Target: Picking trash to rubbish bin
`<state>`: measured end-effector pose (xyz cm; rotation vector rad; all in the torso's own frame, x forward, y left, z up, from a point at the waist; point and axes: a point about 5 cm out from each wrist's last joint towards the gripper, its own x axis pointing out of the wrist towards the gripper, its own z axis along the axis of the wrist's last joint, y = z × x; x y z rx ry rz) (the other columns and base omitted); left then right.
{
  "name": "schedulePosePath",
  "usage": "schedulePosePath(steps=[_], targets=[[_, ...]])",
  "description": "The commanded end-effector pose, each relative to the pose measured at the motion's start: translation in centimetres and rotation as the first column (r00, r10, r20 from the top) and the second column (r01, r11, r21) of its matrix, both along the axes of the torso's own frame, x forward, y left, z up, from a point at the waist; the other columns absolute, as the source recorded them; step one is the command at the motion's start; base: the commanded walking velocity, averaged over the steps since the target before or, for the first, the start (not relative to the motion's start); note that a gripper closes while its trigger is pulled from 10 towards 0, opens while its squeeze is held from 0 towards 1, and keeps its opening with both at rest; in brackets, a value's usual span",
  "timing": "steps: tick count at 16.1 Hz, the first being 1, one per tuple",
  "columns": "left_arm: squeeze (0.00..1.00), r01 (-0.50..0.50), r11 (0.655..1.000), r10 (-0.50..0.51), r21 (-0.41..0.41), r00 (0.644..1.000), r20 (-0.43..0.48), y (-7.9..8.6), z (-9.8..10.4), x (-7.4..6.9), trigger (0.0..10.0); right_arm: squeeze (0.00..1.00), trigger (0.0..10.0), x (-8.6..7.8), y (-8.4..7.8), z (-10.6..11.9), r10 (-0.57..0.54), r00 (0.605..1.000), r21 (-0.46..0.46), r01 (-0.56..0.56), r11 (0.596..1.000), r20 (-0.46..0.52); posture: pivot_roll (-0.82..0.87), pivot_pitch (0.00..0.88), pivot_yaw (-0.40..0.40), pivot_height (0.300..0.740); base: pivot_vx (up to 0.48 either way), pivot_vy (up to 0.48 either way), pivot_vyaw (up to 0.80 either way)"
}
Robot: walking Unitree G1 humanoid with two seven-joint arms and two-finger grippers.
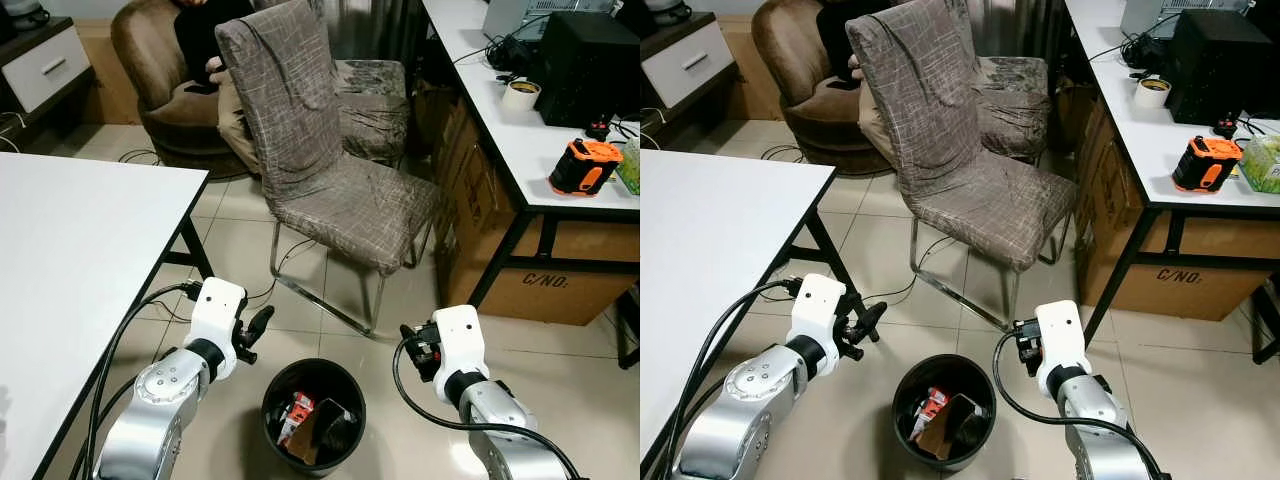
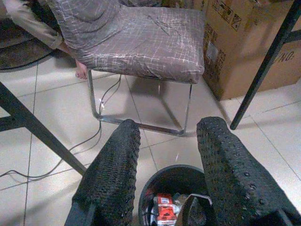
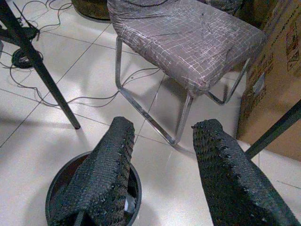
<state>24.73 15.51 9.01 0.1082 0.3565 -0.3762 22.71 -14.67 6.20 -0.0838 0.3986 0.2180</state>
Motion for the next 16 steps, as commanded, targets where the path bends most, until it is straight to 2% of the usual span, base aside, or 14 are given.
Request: schedulePosePath(steps=[1, 10, 16], targets=[[0.0, -0.011, 1.0, 0.011, 0.015, 1.0, 0.007, 0.4, 0.3, 0.2, 10.0, 0.0, 10.0, 0.4, 0.2, 0.7, 0.0, 1.0, 0.004, 0.0, 1.0, 0.02, -0.07, 0.0, 0.033, 0.74, -0.24, 0.0, 0.0], [0.0, 0.0, 0.999, 0.0, 0.033, 1.0, 0.014, 0.6, 0.6, 0.5, 10.0, 0.0, 10.0, 0.5, 0.1, 1.0, -0.014, 1.0, 0.008, 0.014, 1.0, 0.022, -0.08, 0.0, 0.038, 0.74, -0.285, 0.0, 0.0], [0.0, 0.004, 0.999, -0.006, 0.032, 0.999, 0.051, 0.5, 1.8, 1.3, 10.0, 0.0, 10.0, 1.3, 0.0, 2.3, -0.038, 0.995, 0.033, 0.036, 0.999, 0.09, -0.07, 0.0, 0.044, 0.74, -0.306, 0.0, 0.0]])
